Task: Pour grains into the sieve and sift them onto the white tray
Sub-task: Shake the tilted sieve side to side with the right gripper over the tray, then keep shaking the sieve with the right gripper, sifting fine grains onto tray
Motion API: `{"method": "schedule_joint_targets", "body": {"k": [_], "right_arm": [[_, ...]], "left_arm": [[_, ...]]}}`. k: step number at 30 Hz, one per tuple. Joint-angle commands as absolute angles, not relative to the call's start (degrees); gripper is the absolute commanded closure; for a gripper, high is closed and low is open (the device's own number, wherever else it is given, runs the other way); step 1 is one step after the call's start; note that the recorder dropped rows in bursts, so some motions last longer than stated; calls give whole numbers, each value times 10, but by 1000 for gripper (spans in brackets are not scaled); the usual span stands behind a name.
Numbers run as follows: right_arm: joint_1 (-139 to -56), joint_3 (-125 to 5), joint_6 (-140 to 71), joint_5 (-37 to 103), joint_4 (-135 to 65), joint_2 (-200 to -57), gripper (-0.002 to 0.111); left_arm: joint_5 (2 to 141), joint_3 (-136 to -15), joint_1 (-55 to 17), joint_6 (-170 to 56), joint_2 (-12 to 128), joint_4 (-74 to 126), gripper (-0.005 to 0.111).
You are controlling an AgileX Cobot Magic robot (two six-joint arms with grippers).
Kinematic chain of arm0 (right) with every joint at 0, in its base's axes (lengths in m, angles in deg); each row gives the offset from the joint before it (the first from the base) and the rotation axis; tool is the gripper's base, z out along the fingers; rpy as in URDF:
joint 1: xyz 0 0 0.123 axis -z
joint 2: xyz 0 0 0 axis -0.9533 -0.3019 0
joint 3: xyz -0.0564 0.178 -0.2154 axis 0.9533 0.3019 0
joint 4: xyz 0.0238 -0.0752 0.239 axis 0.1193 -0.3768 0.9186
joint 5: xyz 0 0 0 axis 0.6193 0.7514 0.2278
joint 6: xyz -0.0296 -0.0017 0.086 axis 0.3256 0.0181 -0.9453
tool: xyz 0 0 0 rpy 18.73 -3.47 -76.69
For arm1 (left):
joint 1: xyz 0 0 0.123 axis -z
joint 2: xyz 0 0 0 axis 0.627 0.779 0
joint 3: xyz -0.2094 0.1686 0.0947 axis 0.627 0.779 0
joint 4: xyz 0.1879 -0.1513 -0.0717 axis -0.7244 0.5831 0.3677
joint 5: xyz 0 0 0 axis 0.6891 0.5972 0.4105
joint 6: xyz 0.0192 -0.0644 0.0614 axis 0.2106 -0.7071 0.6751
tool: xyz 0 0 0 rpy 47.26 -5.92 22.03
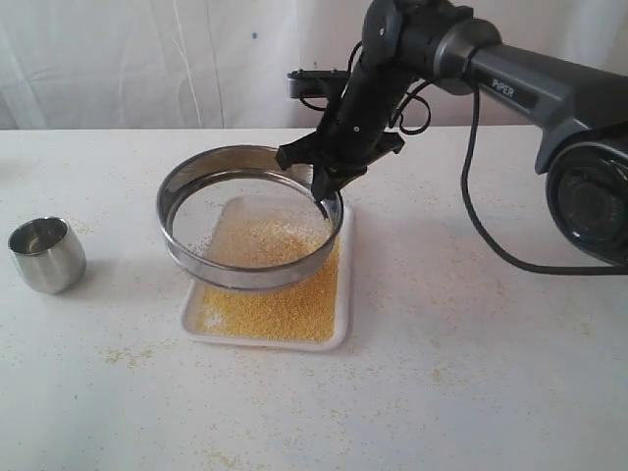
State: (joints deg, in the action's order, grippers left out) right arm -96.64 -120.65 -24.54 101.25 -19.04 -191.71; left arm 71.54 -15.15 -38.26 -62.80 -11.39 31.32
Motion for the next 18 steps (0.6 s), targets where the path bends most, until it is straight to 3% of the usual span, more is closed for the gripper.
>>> {"method": "schedule_joint_targets", "body": {"k": [1, 2, 5, 6, 9, 12, 13, 16, 18], "right_arm": [[-968, -1211, -468, 982, -314, -1909, 108], [-968, -1211, -496, 986, -305, -1909, 108], [-976, -1211, -117, 1032, -97, -1912, 108], [-978, -1211, -144, 1032, -126, -1912, 108], [-972, -1213, -500, 985, -307, -1912, 108], [-976, -1213, -118, 1032, -67, -1913, 108], [-981, -1213, -102, 1032, -80, -1913, 108], [-978, -1213, -452, 971, -272, -1913, 108], [-976, -1214, -260, 1026, -150, -1913, 108]], "left_arm": [[712, -149, -380, -628, -116, 316, 107], [712, -149, -380, -628, -116, 316, 107], [712, -149, -380, -628, -116, 316, 107], [712, -149, -380, -628, -116, 316, 107], [712, -149, -380, -628, -116, 316, 107], [712, -149, -380, -628, -116, 316, 107], [712, -149, -380, -628, -116, 316, 107], [712, -149, -380, -628, -116, 316, 107], [712, -149, -380, -628, -116, 316, 107]]}}
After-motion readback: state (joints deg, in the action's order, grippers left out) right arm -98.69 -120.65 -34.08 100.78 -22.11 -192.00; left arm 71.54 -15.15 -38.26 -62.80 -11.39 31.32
